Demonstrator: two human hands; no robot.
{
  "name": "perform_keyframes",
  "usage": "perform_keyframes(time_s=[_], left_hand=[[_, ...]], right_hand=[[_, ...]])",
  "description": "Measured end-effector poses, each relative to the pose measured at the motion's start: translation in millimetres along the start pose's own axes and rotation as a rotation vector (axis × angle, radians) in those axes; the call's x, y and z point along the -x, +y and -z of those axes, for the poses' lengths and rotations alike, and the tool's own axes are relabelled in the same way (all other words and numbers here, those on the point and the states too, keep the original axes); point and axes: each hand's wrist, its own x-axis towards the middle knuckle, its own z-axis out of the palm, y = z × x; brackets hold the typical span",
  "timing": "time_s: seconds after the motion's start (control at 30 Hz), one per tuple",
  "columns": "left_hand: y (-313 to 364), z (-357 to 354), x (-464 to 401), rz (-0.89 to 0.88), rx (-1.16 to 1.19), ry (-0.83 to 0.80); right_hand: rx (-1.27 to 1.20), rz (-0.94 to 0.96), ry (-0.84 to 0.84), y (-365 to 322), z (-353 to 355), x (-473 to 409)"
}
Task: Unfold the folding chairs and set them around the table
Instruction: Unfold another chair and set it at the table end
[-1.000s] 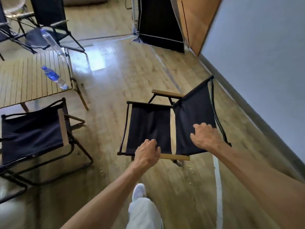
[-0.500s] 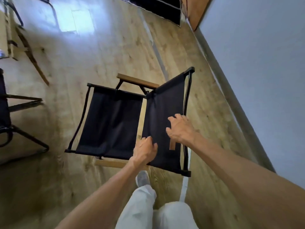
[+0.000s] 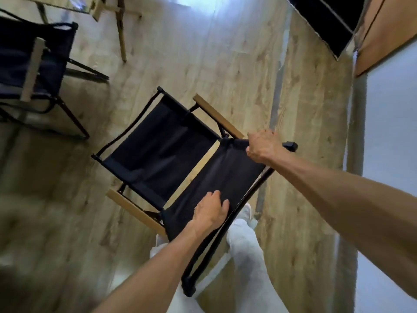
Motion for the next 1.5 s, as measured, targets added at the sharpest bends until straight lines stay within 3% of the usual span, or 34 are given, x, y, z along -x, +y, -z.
perform_keyframes(time_s=[0.17,0.33,0.57,0.73,0.97,1.33,1.5], left_hand=[[-6.8,-30.6,-8.8,0.333,0.033,0.014],[-39.9,-42.3,5.7,0.641,0.117,-0.004],[-65.9,-48.4,28.2,0.987,0.312,0.019],[-75.7,-37.0,26.0,0.984,0.425,0.042],[-46.1,1.4,8.0,0.955,0.488,0.195],[1.7,162.8,-140.3,0.906,0.517,0.324],[33.3,234.5,-207.2,0.824,0.453,0.334]], right_hand=[[0.017,0.05,-0.194,15.7,-27.3,-39.1],[0.128,0.112,-0.135,30.3,-50.1,-51.4],[0.028,0.027,-0.227,39.7,-56.1,-66.2],[0.008,0.006,-0.252,46.4,-54.6,-74.0],[-0.014,0.036,-0.222,53.0,-6.3,-114.4],[-0.037,-0.029,-0.236,87.1,92.1,-271.8],[-0.079,0.036,-0.231,109.1,134.0,-348.4]])
